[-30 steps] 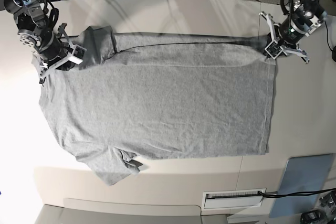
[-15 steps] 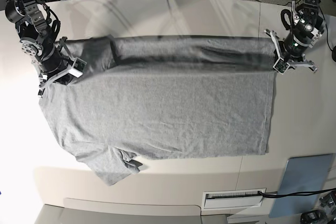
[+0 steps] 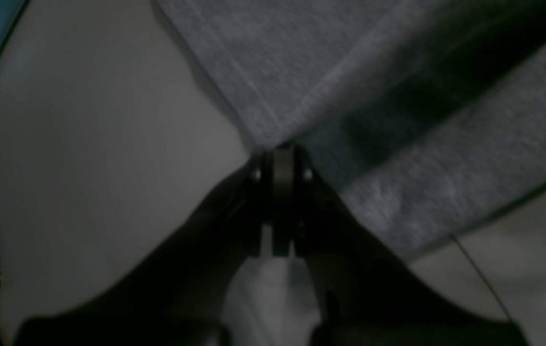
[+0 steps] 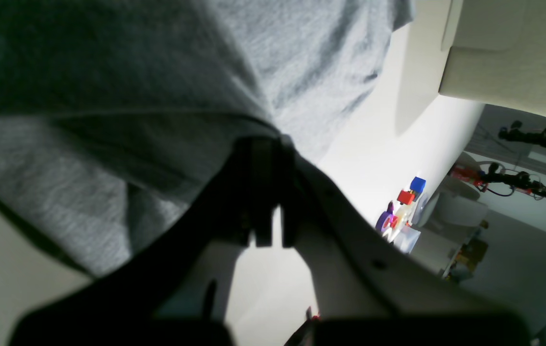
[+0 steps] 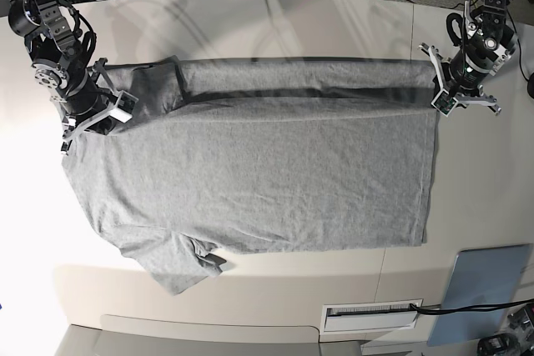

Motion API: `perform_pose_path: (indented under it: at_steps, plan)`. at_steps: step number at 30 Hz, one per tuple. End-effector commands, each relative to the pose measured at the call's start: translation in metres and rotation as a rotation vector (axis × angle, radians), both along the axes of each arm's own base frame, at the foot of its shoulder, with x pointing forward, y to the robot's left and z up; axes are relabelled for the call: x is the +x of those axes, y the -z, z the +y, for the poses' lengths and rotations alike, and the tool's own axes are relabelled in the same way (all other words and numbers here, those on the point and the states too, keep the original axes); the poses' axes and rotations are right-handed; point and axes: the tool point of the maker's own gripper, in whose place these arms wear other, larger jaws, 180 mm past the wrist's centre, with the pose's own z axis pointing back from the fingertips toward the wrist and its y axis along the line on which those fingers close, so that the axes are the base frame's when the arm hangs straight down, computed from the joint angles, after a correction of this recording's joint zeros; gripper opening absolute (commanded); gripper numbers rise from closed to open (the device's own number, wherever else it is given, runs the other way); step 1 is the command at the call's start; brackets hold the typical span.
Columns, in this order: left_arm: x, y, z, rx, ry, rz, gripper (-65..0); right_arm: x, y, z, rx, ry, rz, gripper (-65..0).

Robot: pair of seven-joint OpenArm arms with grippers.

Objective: Fold the T-shirt properly
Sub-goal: 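Lower the hem onto the shirt and open both grippers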

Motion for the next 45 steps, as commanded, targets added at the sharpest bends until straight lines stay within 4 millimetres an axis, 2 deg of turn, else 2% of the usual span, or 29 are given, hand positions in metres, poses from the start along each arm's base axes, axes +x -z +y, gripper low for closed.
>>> perform_pose_path:
  at_steps: [1,2,3,5,6,8,10,11,16,18,19,22,23,27,31,35,41,45]
  plan:
    - [0.009,-0.012,0.004,0.01,0.004,-0.045,-65.0,0.009,-0.014,-0.005,-0.023,-0.002,-0.05,-65.0]
    - [0.009,-0.013,0.004,0.01,0.002,-0.047,-65.0,0.009,-0.014,-0.005,-0.023,-0.002,-0.049,-65.0]
    - [0.009,-0.013,0.004,0.01,0.002,-0.047,-61.8,0.009,-0.014,-0.005,-0.022,-0.002,-0.05,-65.0]
    - [0.009,-0.013,0.004,0.01,0.002,-0.046,-48.4,0.01,-0.015,-0.005,-0.021,-0.003,-0.05,-65.0]
    - [0.009,-0.013,0.004,0.009,0.002,-0.046,-42.1,0.009,-0.014,-0.004,-0.017,-0.002,-0.049,-60.2]
    - [0.009,-0.013,0.003,-0.002,-0.001,-0.047,-32.2,0.009,-0.014,-0.002,0.012,0.006,-0.048,-45.6]
    - [0.009,-0.013,0.001,-0.021,-0.005,-0.047,-27.5,0.012,-0.017,-0.001,0.046,0.029,-0.074,-36.4]
    - [0.009,-0.013,0.001,-0.022,-0.005,-0.047,-27.4,0.013,-0.019,-0.003,0.057,0.052,-0.088,-35.7]
    - [0.009,-0.014,-0.002,-0.067,-0.019,-0.041,-28.7,0.016,-0.028,-0.029,0.093,0.269,-0.165,-35.8]
    - [0.007,-0.013,-0.008,-0.14,-0.045,-0.024,-36.5,0.014,-0.028,-0.034,0.141,0.344,-0.178,-37.9]
    - [0.007,-0.014,-0.012,-0.182,-0.056,-0.019,-42.0,0.013,-0.027,-0.034,0.166,0.366,-0.177,-41.6]
    - [0.004,-0.012,-0.025,-0.298,-0.097,0.011,-61.8,0.007,-0.022,-0.036,0.213,0.442,-0.199,-59.1]
    - [0.002,-0.009,-0.031,-0.339,-0.112,0.024,-65.0,0.005,-0.021,-0.038,0.23,0.473,-0.211,-64.2]
    - [0.0,-0.001,-0.05,-0.434,-0.181,0.026,-65.0,-0.005,-0.009,-0.05,0.275,0.587,-0.223,-65.0]
    - [0.0,0.011,-0.046,-0.472,-0.325,0.01,-65.0,-0.012,0.017,-0.068,0.35,0.685,-0.182,-65.0]
    - [-0.007,0.027,-0.051,-0.5,-0.36,0.048,-65.0,-0.021,0.045,-0.068,0.431,0.713,-0.088,-65.0]
    - [-0.036,0.066,-0.049,-0.524,-0.418,0.195,-65.0,-0.042,0.069,-0.081,0.407,0.782,-0.013,-65.0]
    - [-0.06,0.077,-0.043,-0.486,-0.426,0.266,-65.0,-0.061,0.079,-0.081,0.39,0.782,0.024,-65.0]
